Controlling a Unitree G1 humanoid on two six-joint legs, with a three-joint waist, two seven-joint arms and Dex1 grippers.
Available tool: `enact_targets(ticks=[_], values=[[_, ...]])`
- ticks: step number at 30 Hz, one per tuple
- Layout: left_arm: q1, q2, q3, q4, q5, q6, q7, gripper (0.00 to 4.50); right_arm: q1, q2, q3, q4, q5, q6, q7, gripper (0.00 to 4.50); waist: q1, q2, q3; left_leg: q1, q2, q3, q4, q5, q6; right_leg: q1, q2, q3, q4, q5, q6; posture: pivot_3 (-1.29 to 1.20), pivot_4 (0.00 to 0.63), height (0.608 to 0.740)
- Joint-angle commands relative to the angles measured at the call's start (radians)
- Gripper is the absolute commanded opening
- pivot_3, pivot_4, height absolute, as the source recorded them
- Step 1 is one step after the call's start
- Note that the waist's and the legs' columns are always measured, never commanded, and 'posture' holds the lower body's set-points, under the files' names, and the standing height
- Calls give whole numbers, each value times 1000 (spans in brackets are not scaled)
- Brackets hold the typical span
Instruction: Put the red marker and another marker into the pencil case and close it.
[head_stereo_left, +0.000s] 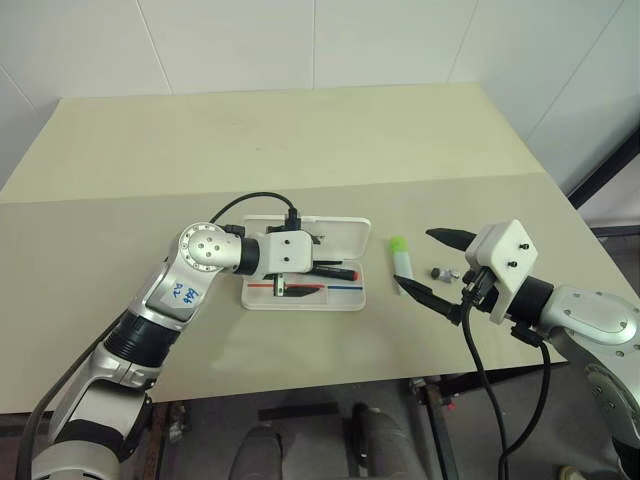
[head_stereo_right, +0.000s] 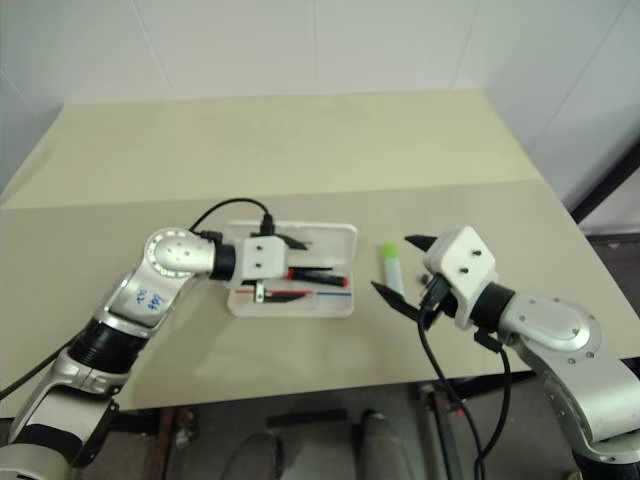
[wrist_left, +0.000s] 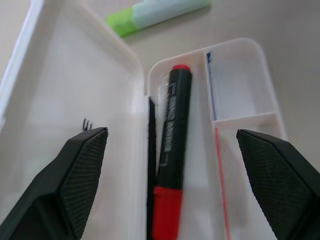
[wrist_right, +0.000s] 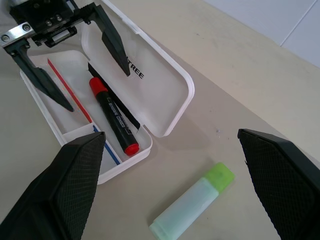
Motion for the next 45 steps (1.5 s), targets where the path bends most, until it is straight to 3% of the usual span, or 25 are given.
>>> enact_targets(ticks=[1,13,18,22,30,37,45], values=[[4,-6,33,-121,-90,63,-40,4403,-8,-11,-30,-30,4,-5,-1,4500,0,0,0,0,0,0,0,0,0,0,0,0,0,0,0,0,150,740],[-27,-8,80,-289,-305,281,-82,4403,-1,-12,-35,-28,3,-3,-3,4500,-2,0,0,1,0,0,1,0,1,0,0,1,1,-5,-9,0,150,740],[-107,-93,186,-299,-468,384,-17,4403,16,-25,-47,-23,-4,-2,3,4500,0,-1,1,1,0,0,2,0,1,0,0,1,2,-5,-9,0,150,740],[-131,-84,224,-282,-532,396,-31,4403,27,-33,-58,-20,-7,-3,4,4500,-5,-1,1,2,0,0,1,0,1,1,1,1,1,-5,-10,0,150,740],[-171,-126,280,-109,-516,196,-36,4403,51,-29,-75,-22,-8,4,-4,4500,-3,-2,1,3,0,0,1,0,2,1,2,2,2,-5,-10,0,150,740],[-170,-92,260,57,-472,23,-161,4403,51,-20,-24,23,-73,45,-68,4500,-2,-2,1,3,0,0,1,0,2,2,2,2,0,-5,-10,0,150,740],[-175,-93,223,191,-449,-168,-334,4403,-64,36,71,98,-174,134,-189,4500,-2,-2,1,3,0,1,1,0,2,1,2,2,1,-6,-11,0,150,740]])
